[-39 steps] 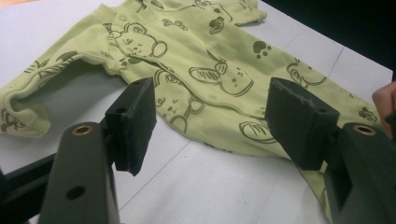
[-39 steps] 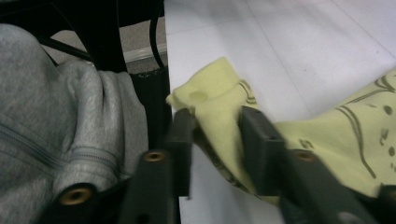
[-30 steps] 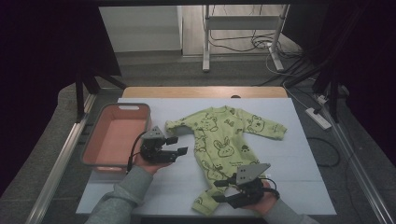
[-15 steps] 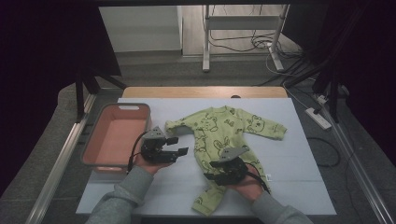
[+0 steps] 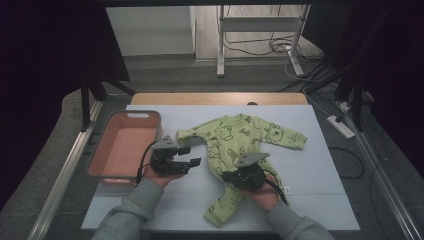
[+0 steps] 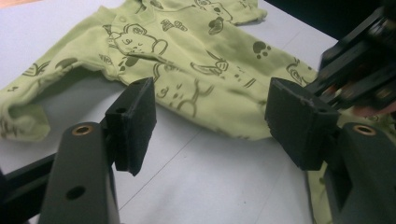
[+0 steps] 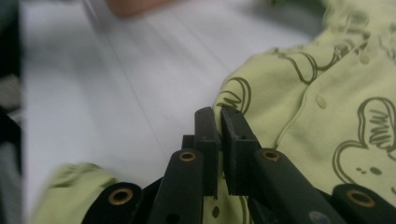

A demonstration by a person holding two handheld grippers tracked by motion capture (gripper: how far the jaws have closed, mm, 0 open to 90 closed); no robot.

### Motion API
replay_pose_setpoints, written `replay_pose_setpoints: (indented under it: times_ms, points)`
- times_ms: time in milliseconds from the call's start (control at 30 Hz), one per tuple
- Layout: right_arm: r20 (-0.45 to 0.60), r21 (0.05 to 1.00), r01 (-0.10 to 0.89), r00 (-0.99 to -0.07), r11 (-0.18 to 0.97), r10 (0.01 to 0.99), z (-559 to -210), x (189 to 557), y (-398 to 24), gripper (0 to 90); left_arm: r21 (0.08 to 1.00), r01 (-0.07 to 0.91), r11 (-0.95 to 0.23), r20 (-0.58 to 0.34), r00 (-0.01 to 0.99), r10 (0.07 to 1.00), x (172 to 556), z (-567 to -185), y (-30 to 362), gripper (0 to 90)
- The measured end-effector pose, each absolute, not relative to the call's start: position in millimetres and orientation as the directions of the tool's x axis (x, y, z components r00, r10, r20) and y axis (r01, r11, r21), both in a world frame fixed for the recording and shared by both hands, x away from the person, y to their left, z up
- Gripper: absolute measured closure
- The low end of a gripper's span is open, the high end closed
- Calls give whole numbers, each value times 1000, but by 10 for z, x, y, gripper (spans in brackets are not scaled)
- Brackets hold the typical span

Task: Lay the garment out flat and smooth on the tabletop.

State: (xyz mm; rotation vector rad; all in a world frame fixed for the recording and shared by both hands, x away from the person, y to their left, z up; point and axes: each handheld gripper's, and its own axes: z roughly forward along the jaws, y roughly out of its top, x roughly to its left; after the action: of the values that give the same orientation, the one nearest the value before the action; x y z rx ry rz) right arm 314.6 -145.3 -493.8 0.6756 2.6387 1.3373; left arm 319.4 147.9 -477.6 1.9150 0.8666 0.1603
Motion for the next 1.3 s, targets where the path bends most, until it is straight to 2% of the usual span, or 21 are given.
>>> replay_pose_setpoints:
  times_ms: [167, 367, 567, 667, 800, 967, 1200, 1300]
  points:
    - [201, 819, 405, -867, 407, 456, -4891, 3257, -1656, 835, 828, 500, -255, -250, 735, 630, 3196, -4776, 1485, 340]
    - [197, 775, 443, -847, 451, 493, -5022, 3337, -1714, 800, 827, 499, -259, -248, 737, 628, 3195, -4778, 1476, 339]
    - [174, 768, 411, -871, 490, 459, -5039, 3275, -1663, 624, 827, 499, -259, -249, 738, 627, 3199, -4782, 1480, 339]
    - [148, 794, 401, -856, 457, 495, -4971, 3272, -1749, 565, 827, 499, -260, -249, 739, 627, 3197, -4780, 1478, 340]
    - [109, 805, 420, -798, 418, 592, -4918, 3373, -2014, 508, 826, 499, -261, -248, 739, 626, 3198, -4781, 1476, 339]
    - [79, 788, 492, -676, 369, 733, -4948, 3589, -2404, 481, 825, 500, -262, -249, 739, 625, 3202, -4785, 1469, 339]
    - [87, 765, 542, -623, 349, 777, -5052, 3764, -2546, 479, 824, 502, -263, -250, 739, 625, 3204, -4789, 1465, 339]
    - [96, 755, 552, -628, 355, 773, -5106, 3831, -2522, 547, 824, 501, -265, -249, 740, 625, 3203, -4789, 1462, 340]
